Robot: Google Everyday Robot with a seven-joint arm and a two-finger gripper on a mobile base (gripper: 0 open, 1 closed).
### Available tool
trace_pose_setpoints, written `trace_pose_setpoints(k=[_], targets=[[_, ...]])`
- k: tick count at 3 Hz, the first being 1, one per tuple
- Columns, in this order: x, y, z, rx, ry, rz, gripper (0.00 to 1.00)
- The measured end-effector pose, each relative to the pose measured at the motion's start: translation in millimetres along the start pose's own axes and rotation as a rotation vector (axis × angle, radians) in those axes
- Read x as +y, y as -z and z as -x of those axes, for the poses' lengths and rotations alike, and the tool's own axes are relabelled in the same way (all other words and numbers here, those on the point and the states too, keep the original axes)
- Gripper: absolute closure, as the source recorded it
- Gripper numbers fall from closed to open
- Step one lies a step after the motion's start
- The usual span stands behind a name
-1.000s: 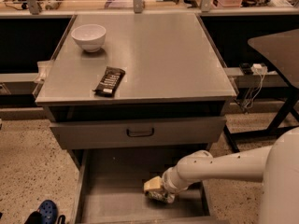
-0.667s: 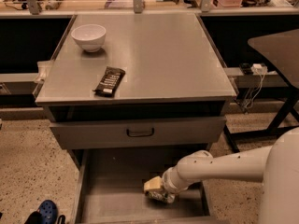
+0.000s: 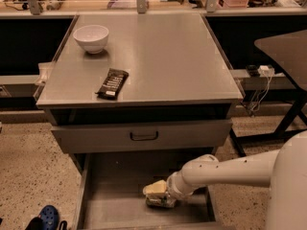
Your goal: Place 7up can into middle drawer
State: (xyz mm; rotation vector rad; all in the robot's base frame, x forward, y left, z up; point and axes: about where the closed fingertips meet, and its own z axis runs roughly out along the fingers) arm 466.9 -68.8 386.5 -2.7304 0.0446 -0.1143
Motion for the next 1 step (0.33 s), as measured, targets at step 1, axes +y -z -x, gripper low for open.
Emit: trace_pose_setpoints(k=[1], targets=[[0.0,0.0,0.0,0.0,0.0,0.0,0.0]])
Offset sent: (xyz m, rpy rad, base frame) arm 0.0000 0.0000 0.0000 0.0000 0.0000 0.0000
